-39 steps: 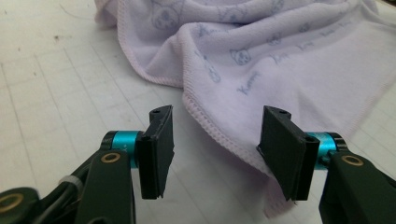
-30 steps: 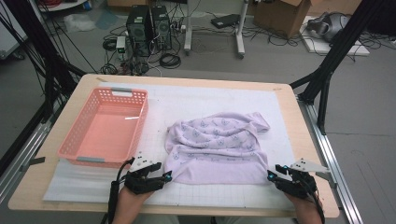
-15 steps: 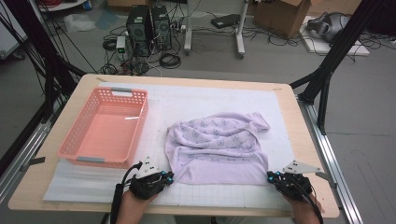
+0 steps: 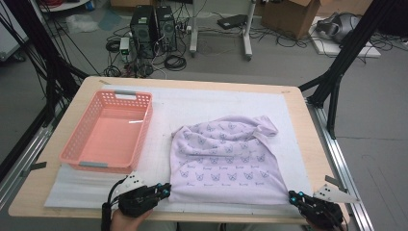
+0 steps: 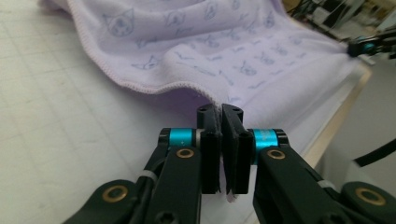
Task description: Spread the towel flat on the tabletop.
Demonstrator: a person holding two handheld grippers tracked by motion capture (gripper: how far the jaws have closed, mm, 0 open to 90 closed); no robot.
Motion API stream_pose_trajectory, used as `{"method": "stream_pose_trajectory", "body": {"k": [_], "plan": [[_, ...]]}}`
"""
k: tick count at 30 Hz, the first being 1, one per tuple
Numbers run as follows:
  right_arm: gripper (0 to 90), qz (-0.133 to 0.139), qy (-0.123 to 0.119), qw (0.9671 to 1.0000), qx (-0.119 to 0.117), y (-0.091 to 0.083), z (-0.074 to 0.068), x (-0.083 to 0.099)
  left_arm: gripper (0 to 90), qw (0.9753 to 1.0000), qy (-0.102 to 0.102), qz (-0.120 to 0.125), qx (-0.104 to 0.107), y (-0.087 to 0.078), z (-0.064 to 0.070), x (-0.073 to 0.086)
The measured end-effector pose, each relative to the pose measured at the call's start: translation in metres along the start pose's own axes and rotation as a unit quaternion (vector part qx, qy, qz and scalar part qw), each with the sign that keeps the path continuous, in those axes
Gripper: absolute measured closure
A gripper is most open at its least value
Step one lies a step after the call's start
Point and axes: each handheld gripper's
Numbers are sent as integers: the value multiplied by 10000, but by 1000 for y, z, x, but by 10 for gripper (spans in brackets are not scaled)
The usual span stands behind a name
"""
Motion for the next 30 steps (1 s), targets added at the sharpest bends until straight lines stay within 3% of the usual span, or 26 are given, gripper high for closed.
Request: {"method": "stream_pose_trajectory", "body": {"k": [2,5,9,14,19,21,23,25,26,28,29,30], "plan": [[781,-46,-36,10000,2,4,-2,0,669,9998,-64,-95,-175,3,-2,0],[671,77,-68,9999,26,10,-3,-5,563,9996,-169,-55,-203,4,-5,-1],[638,150,-116,9998,72,17,-1,-9,510,9997,-204,-129,-103,4,-7,1],[577,-71,-199,9998,15,37,0,-12,457,9993,-223,-296,0,14,-7,1],[498,-216,-476,9985,165,44,-7,-13,404,9980,1,-625,35,33,-5,-6],[428,-212,-429,9986,245,46,-3,-13,405,9978,-27,-668,-10,38,-6,-11],[421,-219,-315,9988,316,48,2,-16,403,9976,-25,-688,-84,44,-7,-15],[424,-174,-216,9989,377,52,5,-22,424,9970,89,-744,-196,50,-5,-19],[449,-171,-219,9989,371,54,7,-25,456,9962,263,-772,-291,52,-3,-20],[614,-373,-265,9986,250,63,7,-29,652,9924,686,-820,-613,52,-2,-21],[752,-316,-257,9991,135,65,8,-31,764,9933,565,-822,-577,52,-7,-23],[827,-348,-282,9990,17,68,10,-34,862,9948,348,-800,-528,53,-12,-26]]}}
Point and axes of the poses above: each handheld gripper's, and its own axes: y roughly forward along the jaws, x roughly out of its underside, z roughly to its right, and after that the axes turned 7 degrees about -y, right-handed
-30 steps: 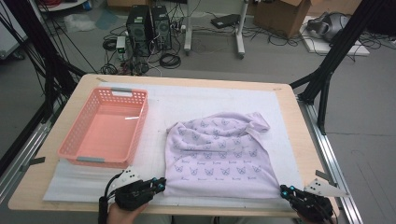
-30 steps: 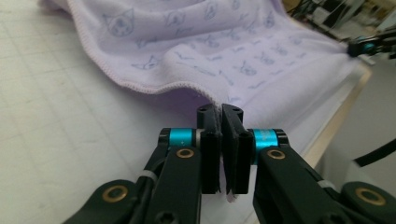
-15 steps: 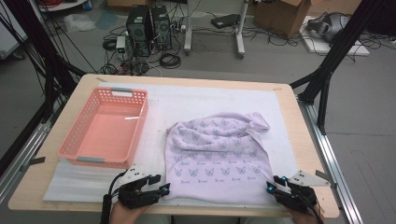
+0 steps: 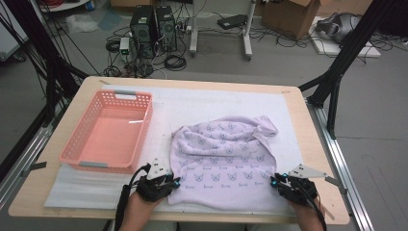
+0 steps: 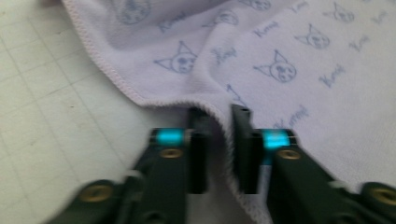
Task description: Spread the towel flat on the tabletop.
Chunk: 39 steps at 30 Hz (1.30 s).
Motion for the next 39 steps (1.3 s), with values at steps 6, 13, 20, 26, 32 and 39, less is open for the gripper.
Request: {"method": "stream_pose_trajectory", "body": {"k": [6,13,20,26,32,39], "plan": [[834,109,-7,9965,830,13,4,-14,870,9978,-289,394,-448,10,-13,-17],[608,490,181,9962,699,-7,0,-7,548,9968,-363,614,-357,-6,-9,-5],[535,435,479,9973,351,-34,-5,14,490,9971,-491,585,32,-29,-7,21],[551,-46,384,9989,281,-28,-14,24,451,9981,-440,341,254,-19,9,27],[720,-42,383,9986,354,-29,-18,25,708,9983,-114,524,-247,-21,13,34],[853,-60,225,9997,18,-43,-32,31,859,9980,-296,564,57,-51,13,48]]}}
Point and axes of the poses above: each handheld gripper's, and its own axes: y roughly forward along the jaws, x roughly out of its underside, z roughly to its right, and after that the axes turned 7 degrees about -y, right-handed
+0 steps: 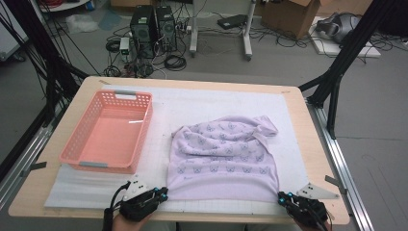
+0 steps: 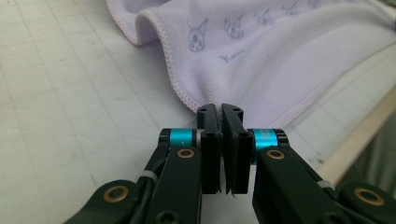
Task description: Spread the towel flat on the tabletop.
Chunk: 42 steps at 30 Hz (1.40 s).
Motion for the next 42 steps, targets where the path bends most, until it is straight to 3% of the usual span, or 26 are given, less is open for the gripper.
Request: {"method": "stream_pose_trajectory", "body": {"k": [6,8,10,13,15,16,19,25,28,31,32,33,35,37,39,42], "plan": [[853,55,-103,9998,-141,-25,-15,15,853,9994,-82,-199,285,-12,8,14],[853,101,-14,9999,-140,-33,-15,21,851,9988,-48,-328,366,-9,10,14],[848,137,116,9998,-128,-36,-13,26,827,9986,-45,-304,424,-6,11,10],[698,230,207,9995,38,-37,-13,26,567,9988,-206,-138,415,-4,8,6],[606,457,250,9986,38,-38,-13,23,514,9976,-358,-77,586,-2,6,5],[575,555,266,9981,39,-38,-13,22,483,9978,-356,-34,564,-2,6,3],[530,579,255,9978,183,-35,-13,17,459,9982,-327,42,497,4,5,0],[507,516,116,9980,347,-17,-11,7,446,9987,-168,-201,430,23,1,-6],[506,297,83,9982,512,-6,-7,3,452,9992,6,-185,350,24,3,-5],[566,28,159,9983,553,4,-2,2,519,9981,549,-210,169,22,7,-3],[626,100,202,9986,479,5,-1,3,579,9976,647,-233,109,21,7,-3],[691,126,189,9990,384,4,-1,4,654,9979,584,-262,128,20,5,-4],[832,109,137,9995,250,2,-2,4,777,9988,270,-308,261,18,1,-4],[858,117,89,9996,249,0,-5,5,847,9990,67,-339,270,15,3,-1],[863,149,137,9997,166,-4,-5,9,862,9990,132,-374,215,9,6,2],[868,160,265,9995,1,-13,-5,17,868,9986,9,-405,330,-1,8,6]]}}
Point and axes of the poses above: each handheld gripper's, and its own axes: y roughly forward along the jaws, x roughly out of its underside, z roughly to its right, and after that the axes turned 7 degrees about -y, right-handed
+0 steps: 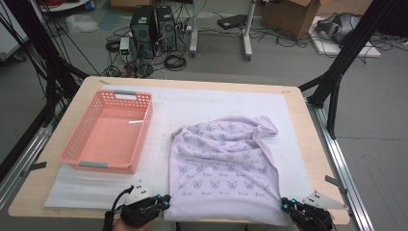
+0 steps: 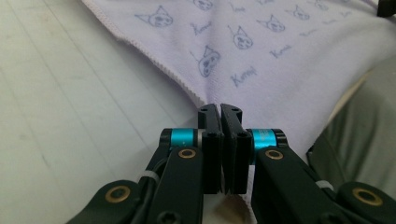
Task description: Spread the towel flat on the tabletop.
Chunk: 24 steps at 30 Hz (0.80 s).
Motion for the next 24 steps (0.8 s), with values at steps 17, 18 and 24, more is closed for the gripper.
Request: {"method": "stream_pose_trajectory", "body": {"k": [17,18,24], "plan": [[528,258,-36,9991,334,-4,0,-4,466,9991,-190,357,-112,8,-13,-9],[531,199,-61,9992,335,1,0,-7,452,9991,-222,364,-86,11,-15,-12],[863,-149,-169,9997,119,13,-2,-13,642,9949,690,347,-652,20,-2,-7]]}}
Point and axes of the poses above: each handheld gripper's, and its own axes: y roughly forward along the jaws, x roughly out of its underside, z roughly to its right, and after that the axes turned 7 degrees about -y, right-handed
